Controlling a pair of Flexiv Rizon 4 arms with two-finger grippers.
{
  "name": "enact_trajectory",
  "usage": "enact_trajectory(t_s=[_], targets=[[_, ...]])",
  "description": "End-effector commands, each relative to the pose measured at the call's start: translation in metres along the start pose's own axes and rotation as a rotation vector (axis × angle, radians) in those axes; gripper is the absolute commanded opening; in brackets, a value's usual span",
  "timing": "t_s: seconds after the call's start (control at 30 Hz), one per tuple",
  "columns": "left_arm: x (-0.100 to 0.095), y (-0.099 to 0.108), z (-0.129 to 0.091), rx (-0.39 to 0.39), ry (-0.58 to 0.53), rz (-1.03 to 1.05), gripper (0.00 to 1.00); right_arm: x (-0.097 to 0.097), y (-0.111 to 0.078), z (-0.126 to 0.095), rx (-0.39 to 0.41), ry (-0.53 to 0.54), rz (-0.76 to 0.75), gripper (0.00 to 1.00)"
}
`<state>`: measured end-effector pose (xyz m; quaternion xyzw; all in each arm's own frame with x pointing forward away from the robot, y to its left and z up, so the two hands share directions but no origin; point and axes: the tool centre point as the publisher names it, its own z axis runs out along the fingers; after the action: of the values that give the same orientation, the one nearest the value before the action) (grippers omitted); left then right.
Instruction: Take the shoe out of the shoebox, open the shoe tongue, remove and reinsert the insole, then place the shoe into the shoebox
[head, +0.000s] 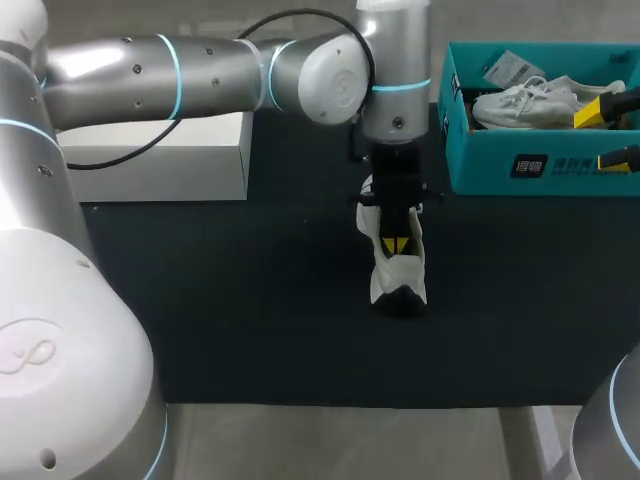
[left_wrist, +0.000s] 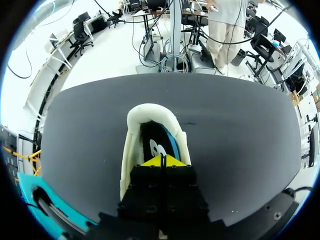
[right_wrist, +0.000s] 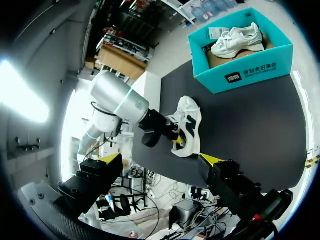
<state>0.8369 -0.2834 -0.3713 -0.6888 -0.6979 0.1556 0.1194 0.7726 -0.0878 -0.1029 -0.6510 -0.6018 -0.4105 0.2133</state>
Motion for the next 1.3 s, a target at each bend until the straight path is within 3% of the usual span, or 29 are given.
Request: enact_trajectory(t_s=[0.03,0.33,0.5,0.97,1.3], targets=[[-0.007,0.002,0.012,0.005,0.014,-0.002,0.00,0.000,0.000,0.000,0.000,-0.003,0.001,1.00],[-0.002,0.001,0.026,-0.001,0.018,-0.040,0.00,0.000,0.000,0.000,0.000,-0.003,0.001,1.00],[0.003,-0.009,0.003,-0.045,-0.023,-0.069,0.00,0.000,0.000,0.000,0.000,-0.003,0.001,1.00],[0.003,-0.009,0.003,-0.045,-0.023,-0.069,0.00,0.000,0.000,0.000,0.000,-0.003,0.001,1.00],[0.006,-0.002,0.024,0.008,-0.004,-0.062,0.00,0.000,0.000,0.000,0.000,-0.003,0.001,1.00]])
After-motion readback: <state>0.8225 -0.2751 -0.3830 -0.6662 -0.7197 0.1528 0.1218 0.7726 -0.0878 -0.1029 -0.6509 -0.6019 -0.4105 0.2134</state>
